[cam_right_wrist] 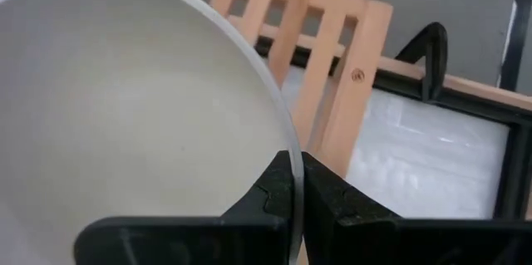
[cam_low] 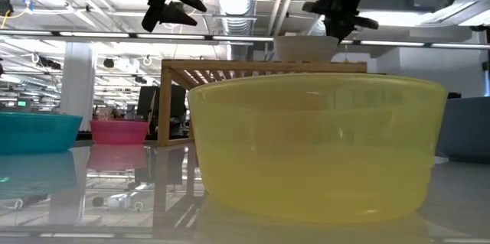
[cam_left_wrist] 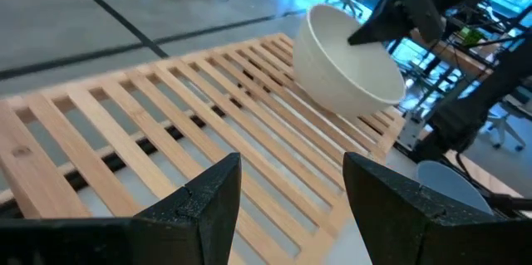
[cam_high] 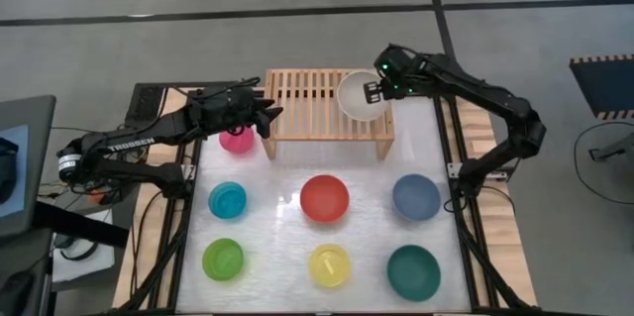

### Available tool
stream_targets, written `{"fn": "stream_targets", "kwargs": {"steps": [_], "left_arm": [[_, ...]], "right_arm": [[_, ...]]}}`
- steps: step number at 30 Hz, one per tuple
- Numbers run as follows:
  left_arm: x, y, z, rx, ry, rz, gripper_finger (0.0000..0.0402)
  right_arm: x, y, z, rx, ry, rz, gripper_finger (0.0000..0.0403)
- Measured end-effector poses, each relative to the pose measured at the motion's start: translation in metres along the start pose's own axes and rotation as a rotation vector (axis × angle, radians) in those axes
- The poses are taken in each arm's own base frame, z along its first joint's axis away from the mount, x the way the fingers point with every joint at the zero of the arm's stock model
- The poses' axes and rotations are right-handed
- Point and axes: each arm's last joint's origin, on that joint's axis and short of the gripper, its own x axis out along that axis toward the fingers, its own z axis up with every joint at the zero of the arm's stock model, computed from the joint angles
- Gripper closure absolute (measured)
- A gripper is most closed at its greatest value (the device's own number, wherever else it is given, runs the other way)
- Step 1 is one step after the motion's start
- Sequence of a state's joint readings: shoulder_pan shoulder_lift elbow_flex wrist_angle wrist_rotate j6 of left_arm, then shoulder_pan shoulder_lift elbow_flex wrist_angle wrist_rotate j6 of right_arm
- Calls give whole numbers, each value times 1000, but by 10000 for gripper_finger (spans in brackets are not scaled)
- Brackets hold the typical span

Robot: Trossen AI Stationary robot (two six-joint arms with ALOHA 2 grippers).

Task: Place and stack bowls onto a shelf
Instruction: Put the large white bowl on the shelf, then stack the large orange bowl on the white bowl on the shelf

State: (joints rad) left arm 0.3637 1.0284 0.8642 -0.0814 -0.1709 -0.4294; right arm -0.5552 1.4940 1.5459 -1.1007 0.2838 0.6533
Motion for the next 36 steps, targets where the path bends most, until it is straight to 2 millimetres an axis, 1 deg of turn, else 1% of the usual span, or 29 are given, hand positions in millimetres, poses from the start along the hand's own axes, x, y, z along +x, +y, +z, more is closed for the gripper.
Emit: {"fn": "stream_targets", "kwargs": {"steps": [4,7,11,16,22,25,28,32,36], "left_arm": [[-1,-2,-5,8,37,-1,205],[-1,-3,-7,4,52,1,205],[-1,-5,-7,-3,52,-1,205],[-2,-7,-9,-10,57,-12,205],[-4,-16,-12,-6,71,-47,205],[-6,-22,-16,-5,83,-75,205],[-8,-30,-20,2,103,-108,205],[-12,-39,-29,27,156,-143,205],[-14,-52,-41,47,214,-175,205]], "right_arm": [[0,-2,2,10,-5,-2,371],[2,-6,3,22,33,21,367],[2,-7,4,33,39,25,349],[2,-7,4,24,40,31,306],[0,-7,5,22,14,29,230],[-9,-10,7,36,-31,50,192],[-25,-15,7,62,-83,75,167],[-51,-23,-1,113,-135,101,158],[-82,-30,-18,155,-188,115,158]]}}
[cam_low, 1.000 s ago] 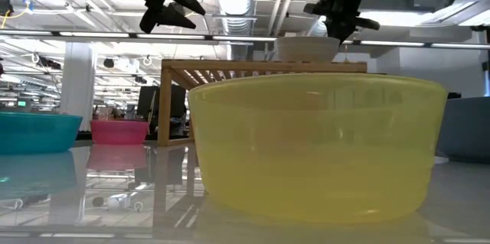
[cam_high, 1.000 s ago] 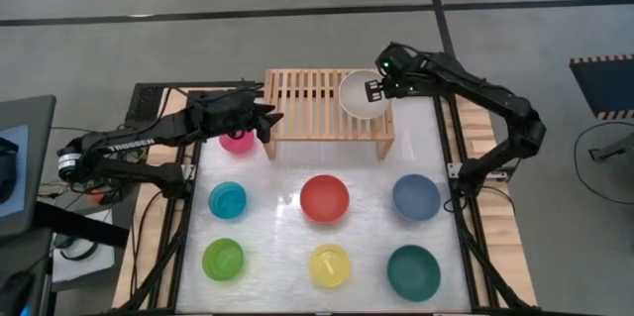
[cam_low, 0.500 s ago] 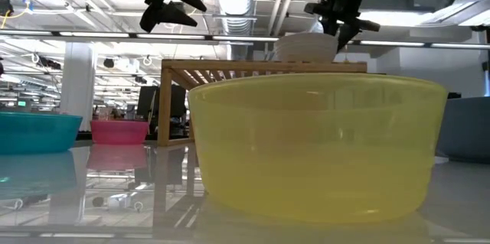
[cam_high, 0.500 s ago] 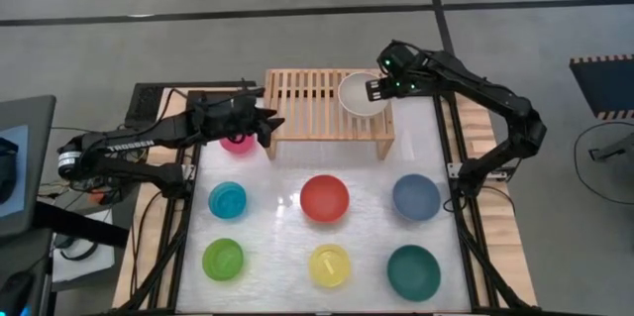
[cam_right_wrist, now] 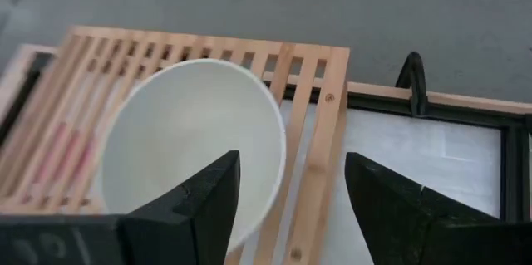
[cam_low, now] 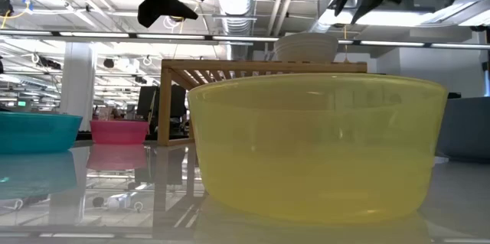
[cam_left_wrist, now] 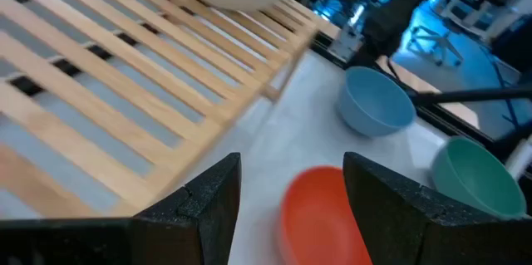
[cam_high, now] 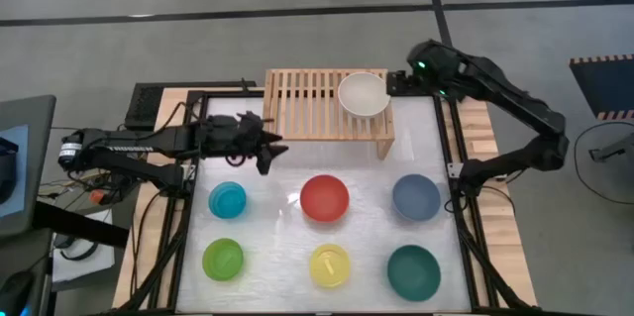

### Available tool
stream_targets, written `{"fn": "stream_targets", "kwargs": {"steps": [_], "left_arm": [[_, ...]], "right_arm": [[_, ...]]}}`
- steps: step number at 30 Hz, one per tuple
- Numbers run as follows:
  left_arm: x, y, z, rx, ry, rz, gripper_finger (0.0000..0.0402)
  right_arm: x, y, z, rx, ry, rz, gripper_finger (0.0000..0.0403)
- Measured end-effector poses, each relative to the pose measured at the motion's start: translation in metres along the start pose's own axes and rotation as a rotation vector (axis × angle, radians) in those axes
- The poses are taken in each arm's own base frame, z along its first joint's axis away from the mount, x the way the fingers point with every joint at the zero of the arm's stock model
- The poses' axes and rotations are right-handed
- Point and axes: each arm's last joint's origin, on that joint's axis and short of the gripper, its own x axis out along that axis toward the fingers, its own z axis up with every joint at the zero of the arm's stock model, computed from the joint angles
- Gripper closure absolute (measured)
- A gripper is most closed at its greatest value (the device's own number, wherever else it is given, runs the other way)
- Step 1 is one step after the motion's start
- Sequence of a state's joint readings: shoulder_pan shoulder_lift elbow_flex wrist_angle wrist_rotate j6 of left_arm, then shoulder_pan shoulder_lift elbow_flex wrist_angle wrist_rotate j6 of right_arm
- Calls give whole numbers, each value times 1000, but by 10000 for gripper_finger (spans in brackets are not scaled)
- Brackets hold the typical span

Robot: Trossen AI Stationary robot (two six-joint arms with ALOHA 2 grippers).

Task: Place and stack bowls onto a shelf
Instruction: Stack the large orange bowl on the white bowl on the shelf

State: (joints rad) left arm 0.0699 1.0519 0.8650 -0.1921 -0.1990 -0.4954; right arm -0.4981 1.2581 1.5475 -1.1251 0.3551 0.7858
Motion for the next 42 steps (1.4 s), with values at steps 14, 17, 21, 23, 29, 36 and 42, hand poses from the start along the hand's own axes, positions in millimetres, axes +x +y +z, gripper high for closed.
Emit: {"fn": "stream_targets", "kwargs": {"steps": [14,17,21,23,29,36,42], "left_arm": [[64,-37,-79,-226,176,188,205],[79,-36,-92,-282,208,208,205],[97,-35,-110,-322,286,208,205],[104,-37,-113,-321,321,204,205],[124,-42,-119,-263,367,216,205],[139,-29,-129,-257,468,327,209],[142,-26,-127,-244,500,323,290]], "right_arm": [[-45,4,-40,-208,13,35,158],[-48,6,-47,-299,45,50,158],[-54,5,-57,-366,93,45,158],[-58,4,-63,-375,100,38,159],[-65,7,-73,-397,88,44,159],[-68,8,-76,-407,89,56,159],[-67,8,-75,-399,86,49,159]]}}
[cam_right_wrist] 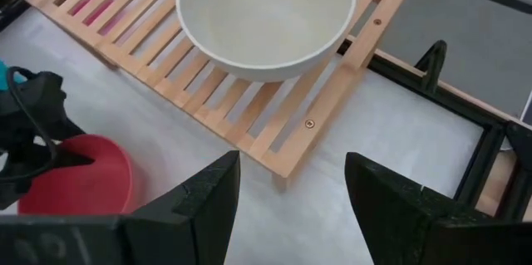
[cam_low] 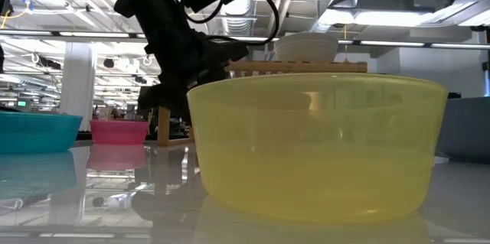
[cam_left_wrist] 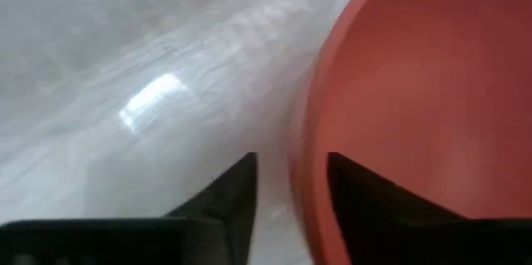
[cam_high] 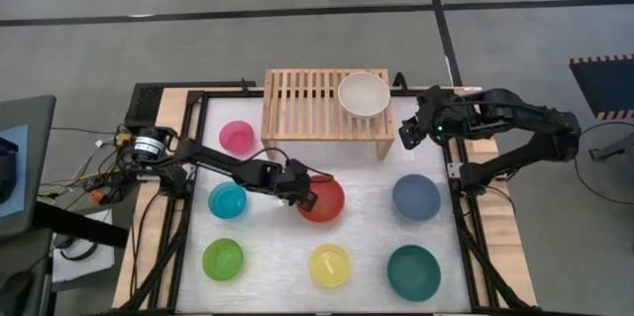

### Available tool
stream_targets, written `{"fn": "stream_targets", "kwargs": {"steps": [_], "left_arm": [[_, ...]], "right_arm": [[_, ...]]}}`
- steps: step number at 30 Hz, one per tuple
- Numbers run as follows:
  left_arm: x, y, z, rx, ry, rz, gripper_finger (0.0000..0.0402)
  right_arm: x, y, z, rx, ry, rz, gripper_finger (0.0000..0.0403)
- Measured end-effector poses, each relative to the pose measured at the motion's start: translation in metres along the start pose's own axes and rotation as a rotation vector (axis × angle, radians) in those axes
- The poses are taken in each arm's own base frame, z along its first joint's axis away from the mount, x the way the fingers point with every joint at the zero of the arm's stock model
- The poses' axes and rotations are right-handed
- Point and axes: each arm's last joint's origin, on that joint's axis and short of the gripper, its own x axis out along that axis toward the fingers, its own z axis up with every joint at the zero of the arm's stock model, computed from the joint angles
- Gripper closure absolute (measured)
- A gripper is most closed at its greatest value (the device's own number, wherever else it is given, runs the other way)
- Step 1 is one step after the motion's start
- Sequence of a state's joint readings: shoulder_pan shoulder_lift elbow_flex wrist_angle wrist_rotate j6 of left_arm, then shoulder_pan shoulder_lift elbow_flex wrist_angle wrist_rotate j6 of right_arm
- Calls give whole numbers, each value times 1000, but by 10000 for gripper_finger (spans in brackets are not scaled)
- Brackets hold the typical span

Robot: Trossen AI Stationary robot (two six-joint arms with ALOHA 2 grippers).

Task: Place and stack bowls onto a shelf
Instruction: Stack the large orange bowl on the white bowl on the shelf

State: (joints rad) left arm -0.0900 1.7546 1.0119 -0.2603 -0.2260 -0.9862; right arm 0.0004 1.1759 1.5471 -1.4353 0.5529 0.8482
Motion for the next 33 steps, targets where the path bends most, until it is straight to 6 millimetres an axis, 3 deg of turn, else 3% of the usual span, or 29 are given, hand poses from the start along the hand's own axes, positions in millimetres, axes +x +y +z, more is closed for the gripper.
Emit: {"fn": "stream_targets", "kwargs": {"steps": [5,10,15,20,24,33], "left_arm": [[1,2,4,29,51,-41,390],[-3,0,8,32,86,-84,399],[-31,-24,31,113,58,-172,400],[-74,-52,69,270,4,-206,401],[-111,-62,106,394,-76,-214,401],[-173,-37,198,460,-370,-144,401]], "right_arm": [[1,-2,2,15,-5,-12,159],[2,-3,3,19,-7,-19,159],[2,-3,2,10,-5,-22,159],[2,-5,2,3,7,-39,159],[2,-8,-1,19,30,-64,159],[-6,-10,-6,95,30,-38,159]]}}
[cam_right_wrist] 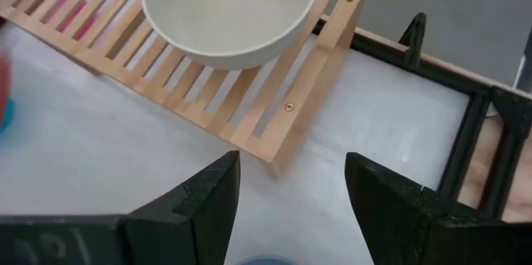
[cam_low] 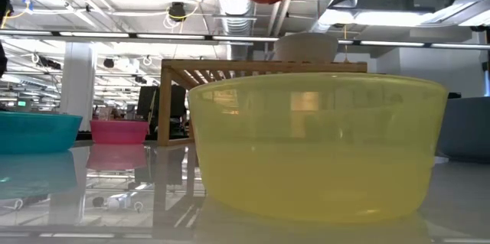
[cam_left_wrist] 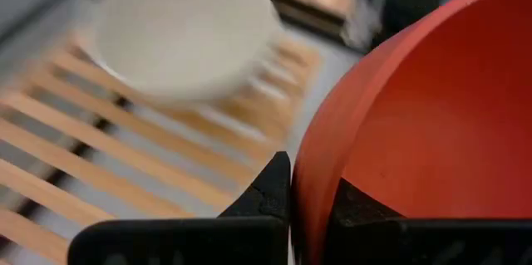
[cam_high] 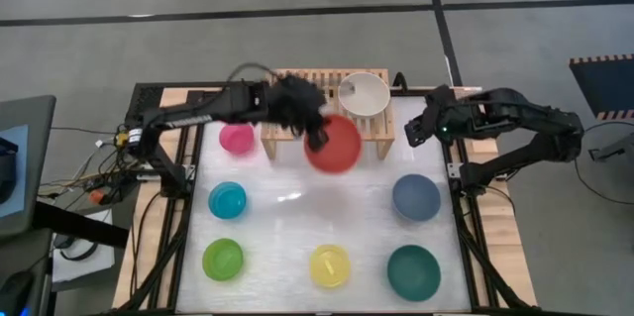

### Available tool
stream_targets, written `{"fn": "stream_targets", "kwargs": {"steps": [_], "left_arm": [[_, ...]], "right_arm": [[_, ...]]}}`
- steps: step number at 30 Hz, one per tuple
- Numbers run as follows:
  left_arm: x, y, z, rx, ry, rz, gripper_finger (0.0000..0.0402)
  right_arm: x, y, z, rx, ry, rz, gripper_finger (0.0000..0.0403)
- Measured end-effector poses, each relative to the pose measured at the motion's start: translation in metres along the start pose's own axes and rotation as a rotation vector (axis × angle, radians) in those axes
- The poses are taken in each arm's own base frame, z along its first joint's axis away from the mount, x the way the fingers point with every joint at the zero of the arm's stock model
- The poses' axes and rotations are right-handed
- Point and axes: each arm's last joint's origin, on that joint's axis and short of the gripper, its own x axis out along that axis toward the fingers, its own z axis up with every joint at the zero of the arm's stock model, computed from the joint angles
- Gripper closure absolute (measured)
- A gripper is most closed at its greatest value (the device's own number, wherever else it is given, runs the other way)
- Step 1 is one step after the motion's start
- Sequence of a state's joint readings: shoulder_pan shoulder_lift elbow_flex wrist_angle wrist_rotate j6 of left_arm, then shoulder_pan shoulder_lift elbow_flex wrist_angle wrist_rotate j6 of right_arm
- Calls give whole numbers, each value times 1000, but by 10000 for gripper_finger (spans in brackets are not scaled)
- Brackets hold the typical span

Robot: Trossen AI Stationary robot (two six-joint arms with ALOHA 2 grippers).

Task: Place and stack bowls onto a shelf
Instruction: Stack the large orange bowl on the white bowl on the shelf

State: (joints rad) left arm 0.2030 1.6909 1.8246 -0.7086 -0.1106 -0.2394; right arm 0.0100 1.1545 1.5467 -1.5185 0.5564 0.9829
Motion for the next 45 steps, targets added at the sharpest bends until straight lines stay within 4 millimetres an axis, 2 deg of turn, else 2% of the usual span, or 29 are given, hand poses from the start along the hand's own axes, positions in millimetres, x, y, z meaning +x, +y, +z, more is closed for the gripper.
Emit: {"fn": "stream_targets", "kwargs": {"steps": [5,11,15,22,25,29,37,45], "left_arm": [[-4,43,29,-45,-169,92,401],[0,83,53,-117,-237,145,401],[8,94,67,-127,-271,130,401],[50,110,80,-132,-250,112,401],[69,117,78,-138,-196,128,402],[92,124,64,-152,-116,127,401],[99,125,56,-147,-50,123,400],[113,118,48,-129,-6,99,379]], "right_arm": [[0,5,-3,29,2,13,159],[3,11,-3,61,8,8,159],[5,14,-3,68,10,2,159],[8,15,0,99,2,-1,159],[8,15,0,103,1,2,159],[8,15,0,106,2,3,159],[8,15,0,108,6,0,159],[10,13,2,111,8,-11,159]]}}
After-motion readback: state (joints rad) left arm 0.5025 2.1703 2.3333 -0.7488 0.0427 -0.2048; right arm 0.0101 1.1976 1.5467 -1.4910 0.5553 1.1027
